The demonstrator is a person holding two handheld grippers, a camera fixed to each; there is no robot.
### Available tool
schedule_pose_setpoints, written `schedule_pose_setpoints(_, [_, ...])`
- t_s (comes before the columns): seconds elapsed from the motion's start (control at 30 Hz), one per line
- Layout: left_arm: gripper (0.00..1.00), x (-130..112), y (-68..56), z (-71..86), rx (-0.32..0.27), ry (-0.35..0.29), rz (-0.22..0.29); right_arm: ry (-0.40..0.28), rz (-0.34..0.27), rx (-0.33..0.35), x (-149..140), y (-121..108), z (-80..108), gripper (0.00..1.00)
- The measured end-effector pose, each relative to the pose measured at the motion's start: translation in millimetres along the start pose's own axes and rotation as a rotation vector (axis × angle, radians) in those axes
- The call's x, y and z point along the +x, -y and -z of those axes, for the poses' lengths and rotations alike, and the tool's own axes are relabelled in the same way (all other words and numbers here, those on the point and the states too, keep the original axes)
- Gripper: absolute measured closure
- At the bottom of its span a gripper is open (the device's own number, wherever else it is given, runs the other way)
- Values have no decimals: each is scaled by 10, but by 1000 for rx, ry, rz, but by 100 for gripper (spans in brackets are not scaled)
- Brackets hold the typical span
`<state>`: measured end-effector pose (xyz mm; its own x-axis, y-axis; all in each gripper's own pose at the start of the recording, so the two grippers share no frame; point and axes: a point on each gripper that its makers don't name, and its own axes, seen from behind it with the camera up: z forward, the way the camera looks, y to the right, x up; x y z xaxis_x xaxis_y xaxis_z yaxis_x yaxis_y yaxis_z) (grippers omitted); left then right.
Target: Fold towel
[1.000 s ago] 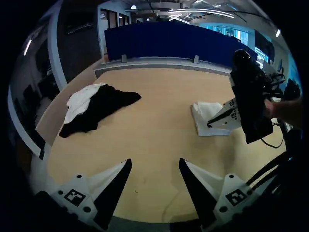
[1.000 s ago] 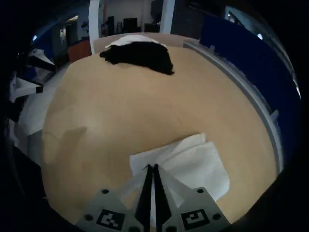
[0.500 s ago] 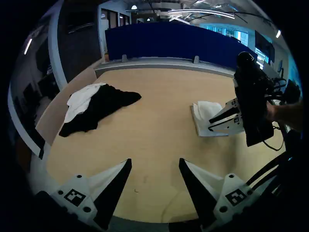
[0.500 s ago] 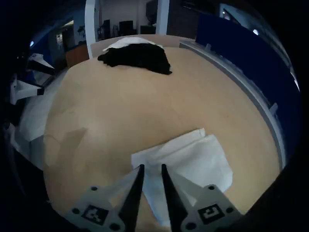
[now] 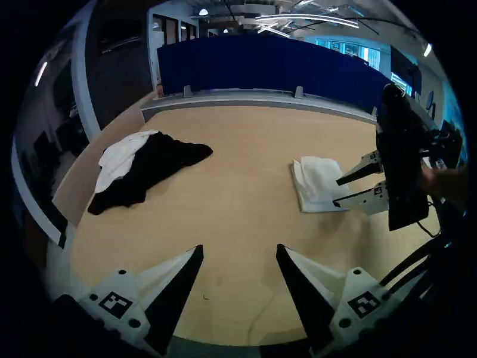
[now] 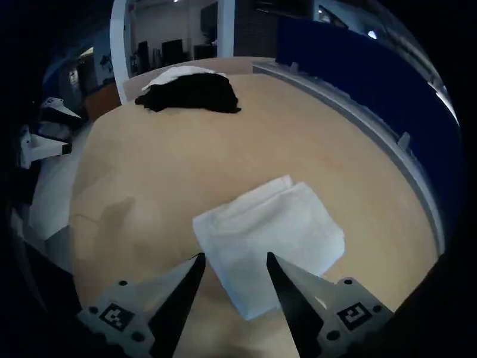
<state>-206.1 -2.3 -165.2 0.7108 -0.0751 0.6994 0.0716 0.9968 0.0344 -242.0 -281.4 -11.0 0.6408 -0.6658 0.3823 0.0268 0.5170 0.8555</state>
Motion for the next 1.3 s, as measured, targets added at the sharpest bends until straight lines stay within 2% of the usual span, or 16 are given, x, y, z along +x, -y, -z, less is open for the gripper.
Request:
schedule_pose_setpoints(0.3, [10,55,-53,-16,-12,-2,-11,40,-62,-55,-417,-151,196,16])
schedule_pose_setpoints(0.5, [10,71,-110,-24,-21,-1,-22,60,-98,-64,-601,-177,249,16])
schedule_pose_setpoints(0.63, [10,82,-132,-18,-24,-1,-27,70,-96,-67,-671,-159,236,18])
schedule_pose_setpoints(0.73, [10,87,-137,-14,-24,-2,-28,76,-98,-70,-701,-144,203,26])
schedule_pose_setpoints(0.8, [10,87,-137,-16,-24,-2,-26,78,-105,-74,-712,-144,178,37])
schedule_pose_setpoints(0.9, [10,76,-133,-23,-24,-1,-23,73,-122,-79,-724,-148,148,49])
schedule_pose_setpoints(1.13, [10,52,-132,-49,-23,0,-22,62,-151,-65,-714,-112,116,54])
schedule_pose_setpoints(1.23, [10,51,-138,-52,-24,1,-23,61,-155,-68,-709,-109,116,68])
schedule_pose_setpoints(1.3, [10,52,-144,-50,-25,1,-23,66,-158,-72,-728,-115,110,73])
